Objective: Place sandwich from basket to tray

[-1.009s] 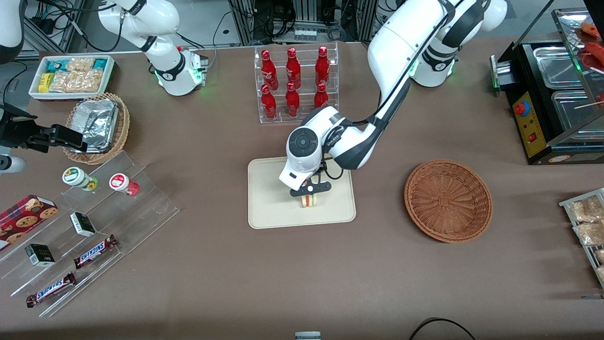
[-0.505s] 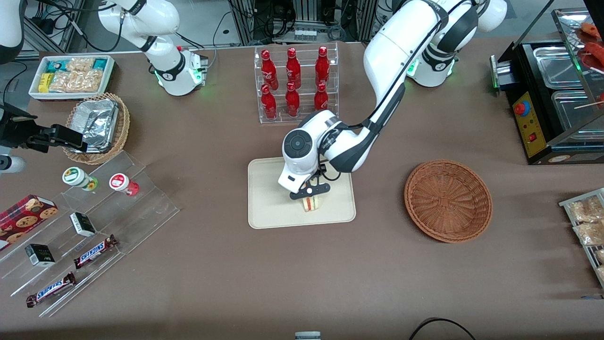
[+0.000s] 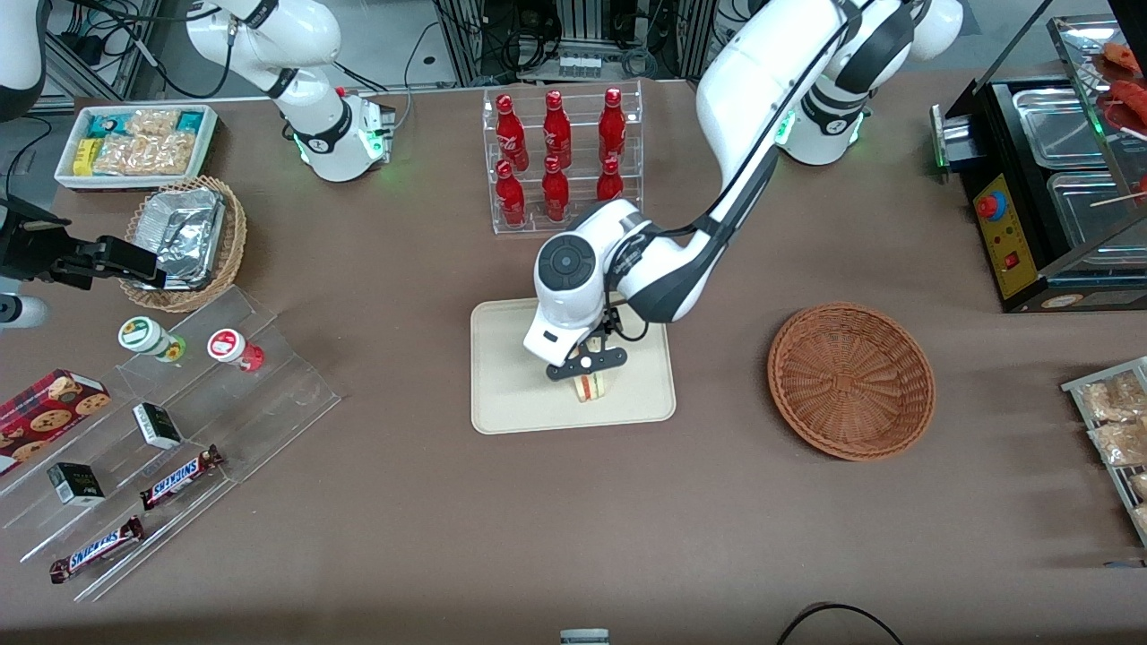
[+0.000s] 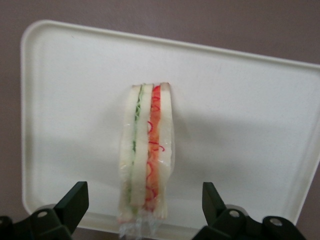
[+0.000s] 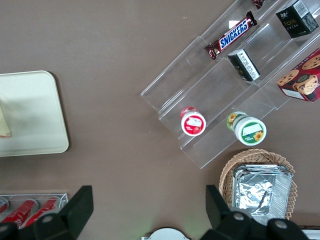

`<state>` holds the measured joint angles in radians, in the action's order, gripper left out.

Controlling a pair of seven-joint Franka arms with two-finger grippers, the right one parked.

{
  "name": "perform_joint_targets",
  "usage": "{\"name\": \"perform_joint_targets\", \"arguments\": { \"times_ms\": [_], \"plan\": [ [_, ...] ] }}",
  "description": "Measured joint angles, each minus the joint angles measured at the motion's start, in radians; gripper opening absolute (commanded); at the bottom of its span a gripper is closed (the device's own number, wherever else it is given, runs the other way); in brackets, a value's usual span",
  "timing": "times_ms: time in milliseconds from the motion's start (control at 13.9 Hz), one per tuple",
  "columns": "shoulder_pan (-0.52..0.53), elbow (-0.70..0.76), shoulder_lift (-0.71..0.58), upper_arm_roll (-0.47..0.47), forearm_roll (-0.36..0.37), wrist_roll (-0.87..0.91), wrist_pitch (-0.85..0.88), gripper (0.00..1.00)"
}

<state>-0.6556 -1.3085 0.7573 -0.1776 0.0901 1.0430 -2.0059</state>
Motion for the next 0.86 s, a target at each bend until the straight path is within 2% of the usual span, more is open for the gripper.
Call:
{"name": "perform_joint_targets", "arguments": {
  "times_ms": [216,360,577,865],
  "plan": [
    [0.038,0.004,-0.088,0.016,0.002,-0.088,0.12,1.0],
    [0.099,0.001,-0.14,0.022,0.001,-0.132,0.18,1.0],
    [0.185,-0.031,-0.19,0.023,-0.004,-0.226,0.195,1.0],
    [0.307,-0.152,-0.296,0.026,-0.025,-0.43,0.196,1.0]
  ]
}}
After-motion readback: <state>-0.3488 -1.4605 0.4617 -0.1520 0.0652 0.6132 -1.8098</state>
